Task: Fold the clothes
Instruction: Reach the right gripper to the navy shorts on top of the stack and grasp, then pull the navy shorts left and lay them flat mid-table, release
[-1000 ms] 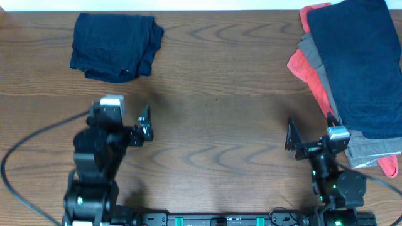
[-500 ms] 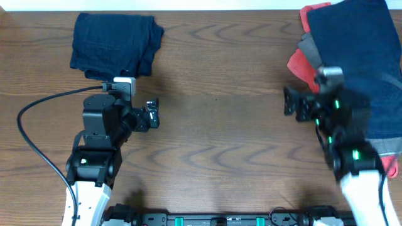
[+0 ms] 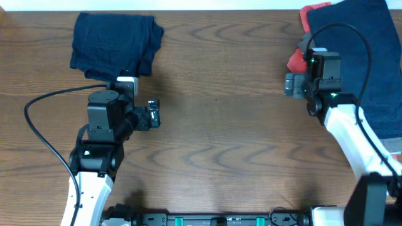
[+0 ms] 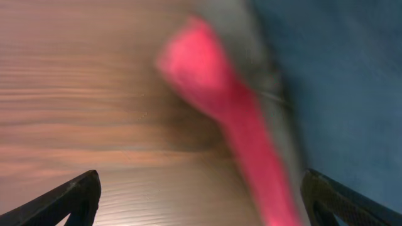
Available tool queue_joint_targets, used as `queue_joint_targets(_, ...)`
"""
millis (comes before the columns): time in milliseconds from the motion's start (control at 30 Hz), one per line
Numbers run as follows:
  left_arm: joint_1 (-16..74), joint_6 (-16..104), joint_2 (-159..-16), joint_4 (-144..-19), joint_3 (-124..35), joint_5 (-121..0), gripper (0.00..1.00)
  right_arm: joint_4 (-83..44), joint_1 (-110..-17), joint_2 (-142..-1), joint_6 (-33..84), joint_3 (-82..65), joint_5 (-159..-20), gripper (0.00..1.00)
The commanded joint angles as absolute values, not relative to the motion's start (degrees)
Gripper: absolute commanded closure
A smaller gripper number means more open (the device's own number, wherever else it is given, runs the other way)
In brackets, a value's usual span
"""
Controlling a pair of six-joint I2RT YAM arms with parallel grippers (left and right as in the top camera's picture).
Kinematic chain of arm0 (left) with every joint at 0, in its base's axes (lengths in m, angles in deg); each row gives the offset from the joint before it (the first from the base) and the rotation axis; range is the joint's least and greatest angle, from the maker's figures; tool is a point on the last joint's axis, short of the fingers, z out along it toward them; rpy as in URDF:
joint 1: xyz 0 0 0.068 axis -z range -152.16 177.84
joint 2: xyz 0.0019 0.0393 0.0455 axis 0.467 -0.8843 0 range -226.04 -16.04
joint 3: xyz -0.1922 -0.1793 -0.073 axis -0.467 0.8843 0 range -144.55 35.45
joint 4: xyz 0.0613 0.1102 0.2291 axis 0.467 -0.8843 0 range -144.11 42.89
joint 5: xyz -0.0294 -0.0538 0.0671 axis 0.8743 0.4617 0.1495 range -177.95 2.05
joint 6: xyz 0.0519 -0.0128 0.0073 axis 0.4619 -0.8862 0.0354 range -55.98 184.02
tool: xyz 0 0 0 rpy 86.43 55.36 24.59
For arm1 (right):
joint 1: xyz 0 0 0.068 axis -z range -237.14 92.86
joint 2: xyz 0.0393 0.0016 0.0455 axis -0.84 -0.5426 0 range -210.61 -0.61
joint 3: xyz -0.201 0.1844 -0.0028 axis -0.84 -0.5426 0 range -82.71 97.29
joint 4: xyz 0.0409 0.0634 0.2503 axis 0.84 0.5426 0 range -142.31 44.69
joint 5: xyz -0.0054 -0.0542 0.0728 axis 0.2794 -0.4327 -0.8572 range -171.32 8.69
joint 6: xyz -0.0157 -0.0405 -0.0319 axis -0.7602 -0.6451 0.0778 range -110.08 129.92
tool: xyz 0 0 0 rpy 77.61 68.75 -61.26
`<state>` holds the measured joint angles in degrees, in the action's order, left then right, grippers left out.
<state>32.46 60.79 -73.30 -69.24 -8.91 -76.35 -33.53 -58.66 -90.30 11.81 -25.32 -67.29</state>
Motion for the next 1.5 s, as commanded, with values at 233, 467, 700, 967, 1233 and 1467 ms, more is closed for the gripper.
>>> queue_joint_targets(233, 32.7, 60.3, -75.3, -69.3, -10.0, -77.2, 0.02, -38.1, -50.0, -100.0, 12.7, -24.5, -54.8, 0.1)
queue_joint_targets(467, 32.7, 60.3, -75.7, -69.3, -10.0, -77.2, 0.02, -40.6, -46.1, -102.0, 12.7, -24.5, -57.1, 0.27)
queue_joint_targets(700, 32.7, 60.3, -75.7, -69.3, -10.0, -77.2, 0.02, -40.8, -44.7, -102.0, 12.6, -24.5, -60.2, 0.73)
queue_joint_targets(967, 32.7, 60.3, -75.7, -68.7, -10.0, -77.3, 0.02, -40.7, -45.7, -99.4, 12.3, -23.3, -67.7, 0.99)
queue_joint_targets(1233, 32.7, 60.3, -75.7, -66.7, -10.0, -77.3, 0.02, -34.9, -55.8, -89.7, 11.2, -17.4, -79.5, 0.99)
queue_joint_targets(1467, 30.9, 60.3, -75.5, -66.3, -10.1, -77.3, 0.02, -34.3, -73.9, -90.1, 14.5, -16.2, -80.3, 0.99)
